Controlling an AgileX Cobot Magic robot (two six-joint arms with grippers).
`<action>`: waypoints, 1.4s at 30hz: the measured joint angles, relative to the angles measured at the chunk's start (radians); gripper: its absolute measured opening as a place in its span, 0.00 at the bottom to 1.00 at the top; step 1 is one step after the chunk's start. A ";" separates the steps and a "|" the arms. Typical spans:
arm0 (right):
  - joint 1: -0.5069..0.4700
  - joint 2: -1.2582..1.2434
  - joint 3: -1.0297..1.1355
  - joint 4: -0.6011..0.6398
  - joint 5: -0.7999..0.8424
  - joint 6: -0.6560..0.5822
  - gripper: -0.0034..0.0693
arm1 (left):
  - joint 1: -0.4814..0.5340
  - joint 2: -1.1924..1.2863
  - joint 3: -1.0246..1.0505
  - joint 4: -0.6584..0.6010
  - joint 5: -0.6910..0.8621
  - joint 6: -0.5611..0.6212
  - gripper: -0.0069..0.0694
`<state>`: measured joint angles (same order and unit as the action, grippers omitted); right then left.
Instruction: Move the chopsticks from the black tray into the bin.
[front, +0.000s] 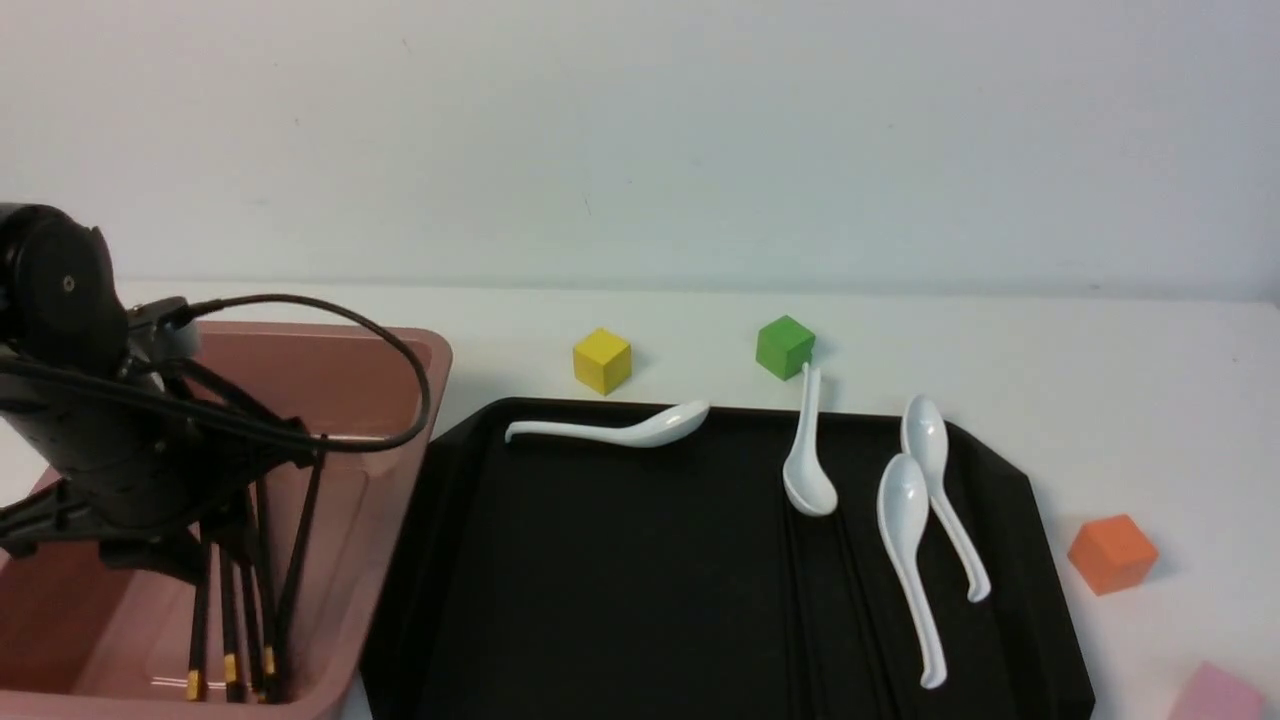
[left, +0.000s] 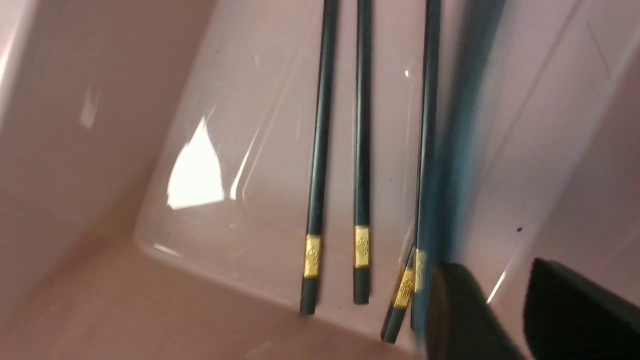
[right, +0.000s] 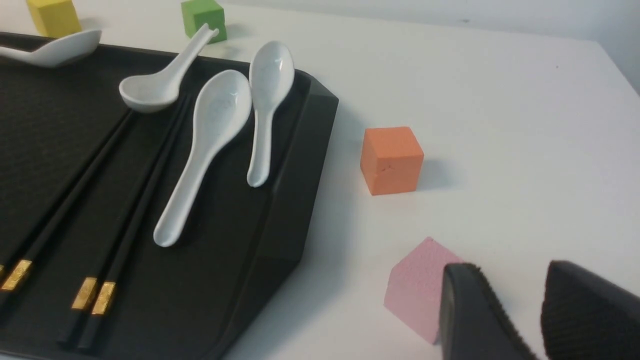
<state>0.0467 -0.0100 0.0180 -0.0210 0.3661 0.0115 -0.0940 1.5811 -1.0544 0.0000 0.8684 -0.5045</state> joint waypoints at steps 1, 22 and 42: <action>0.000 0.000 0.000 0.000 0.000 0.000 0.38 | 0.000 -0.006 0.001 0.000 0.016 0.000 0.44; 0.000 0.000 0.000 0.000 0.000 0.000 0.38 | -0.025 -1.125 0.616 -0.164 -0.201 0.288 0.07; 0.000 0.000 0.000 0.000 0.000 -0.003 0.38 | -0.025 -1.560 0.982 -0.058 -0.474 0.257 0.07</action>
<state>0.0467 -0.0100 0.0180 -0.0215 0.3661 0.0088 -0.1187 0.0215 -0.0721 -0.0576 0.3941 -0.2470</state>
